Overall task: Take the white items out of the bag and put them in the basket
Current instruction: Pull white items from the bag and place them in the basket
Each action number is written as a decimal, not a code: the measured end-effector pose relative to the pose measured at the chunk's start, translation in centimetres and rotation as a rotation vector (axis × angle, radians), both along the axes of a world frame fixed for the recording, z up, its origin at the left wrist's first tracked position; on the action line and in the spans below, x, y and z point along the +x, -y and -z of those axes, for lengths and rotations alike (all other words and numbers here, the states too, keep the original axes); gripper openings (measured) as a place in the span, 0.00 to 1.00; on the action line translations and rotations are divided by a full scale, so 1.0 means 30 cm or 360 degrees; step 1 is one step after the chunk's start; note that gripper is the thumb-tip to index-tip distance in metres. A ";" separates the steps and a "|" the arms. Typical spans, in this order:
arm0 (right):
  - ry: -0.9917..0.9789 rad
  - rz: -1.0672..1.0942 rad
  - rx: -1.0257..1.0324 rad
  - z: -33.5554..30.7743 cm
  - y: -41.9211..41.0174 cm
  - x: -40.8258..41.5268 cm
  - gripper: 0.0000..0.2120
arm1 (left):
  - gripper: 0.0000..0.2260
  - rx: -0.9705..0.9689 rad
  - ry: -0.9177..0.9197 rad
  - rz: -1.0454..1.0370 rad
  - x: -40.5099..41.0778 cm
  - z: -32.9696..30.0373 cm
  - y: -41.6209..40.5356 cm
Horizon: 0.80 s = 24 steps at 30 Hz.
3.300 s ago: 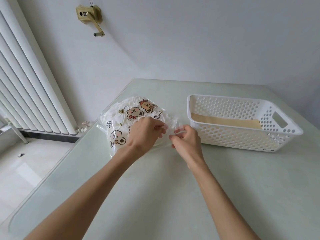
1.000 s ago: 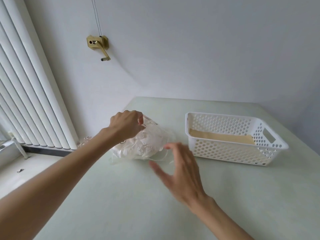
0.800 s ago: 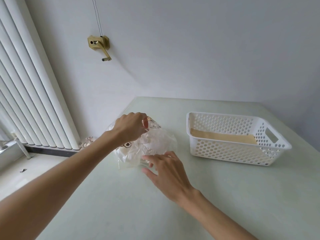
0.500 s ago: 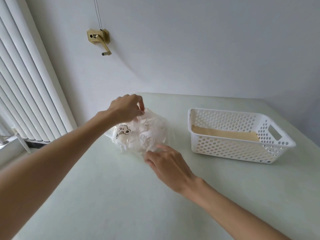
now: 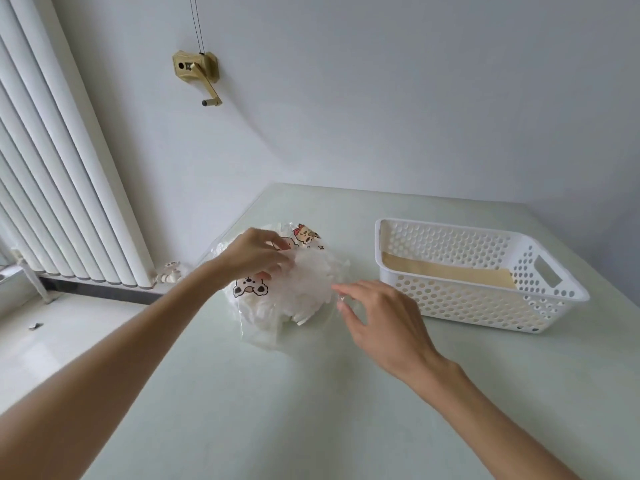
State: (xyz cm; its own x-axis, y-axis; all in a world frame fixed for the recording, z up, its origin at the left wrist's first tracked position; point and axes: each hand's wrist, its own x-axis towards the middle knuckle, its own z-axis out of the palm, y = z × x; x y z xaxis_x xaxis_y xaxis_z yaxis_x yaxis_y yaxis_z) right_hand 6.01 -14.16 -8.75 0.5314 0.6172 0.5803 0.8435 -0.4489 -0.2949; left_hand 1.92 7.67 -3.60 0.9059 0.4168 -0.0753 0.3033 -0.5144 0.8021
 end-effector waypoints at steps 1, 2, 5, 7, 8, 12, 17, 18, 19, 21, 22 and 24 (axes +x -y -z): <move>-0.0053 0.0008 -0.0047 0.011 -0.021 0.003 0.10 | 0.04 0.0019 0.0046 -0.0022 -0.009 0.009 0.000; -0.0113 0.0005 -0.0090 0.020 -0.041 0.010 0.10 | 0.05 0.0190 0.0067 -0.0067 -0.021 0.016 -0.003; -0.0133 0.0062 -0.0140 0.031 -0.071 0.043 0.13 | 0.16 0.1158 0.0010 -0.0269 -0.074 0.044 -0.024; -0.0023 0.0119 -0.0160 0.036 -0.075 0.054 0.14 | 0.21 0.1189 -0.0070 -0.0286 -0.095 0.065 -0.053; 0.0085 0.0138 -0.0161 0.039 -0.081 0.052 0.14 | 0.21 0.1100 -0.0117 -0.0279 -0.100 0.074 -0.067; 0.0430 0.0121 -0.0308 0.039 -0.133 0.069 0.13 | 0.16 0.0911 -0.0061 -0.0359 -0.055 0.086 -0.055; 0.0300 0.0321 -0.0549 0.039 -0.239 0.120 0.17 | 0.18 0.0966 -0.0058 -0.0432 0.027 0.102 0.017; 0.0264 0.0313 -0.0522 0.040 -0.252 0.133 0.16 | 0.18 0.0983 -0.0049 -0.0437 0.032 0.109 0.021; 0.0240 0.0276 -0.0498 0.037 -0.257 0.145 0.16 | 0.19 0.1000 -0.0036 -0.0445 0.034 0.118 0.020; 0.0221 0.0153 -0.0445 0.029 -0.239 0.158 0.13 | 0.19 0.1028 0.0007 -0.0465 0.026 0.136 0.009; 0.0174 0.0069 -0.0430 0.022 -0.216 0.157 0.10 | 0.20 0.1033 0.0042 -0.0476 0.023 0.147 0.003; 0.0029 -0.0045 -0.0492 0.008 -0.155 0.147 0.03 | 0.19 0.1029 0.0097 -0.0492 0.020 0.165 -0.001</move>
State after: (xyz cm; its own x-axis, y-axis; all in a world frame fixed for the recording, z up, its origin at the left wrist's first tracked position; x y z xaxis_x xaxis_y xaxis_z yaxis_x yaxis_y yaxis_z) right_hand 10.43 -9.50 -8.98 0.5028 0.7804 0.3718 0.8608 -0.4912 -0.1330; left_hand 2.52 7.69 -8.56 0.7338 0.5993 0.3200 0.4766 -0.7897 0.3862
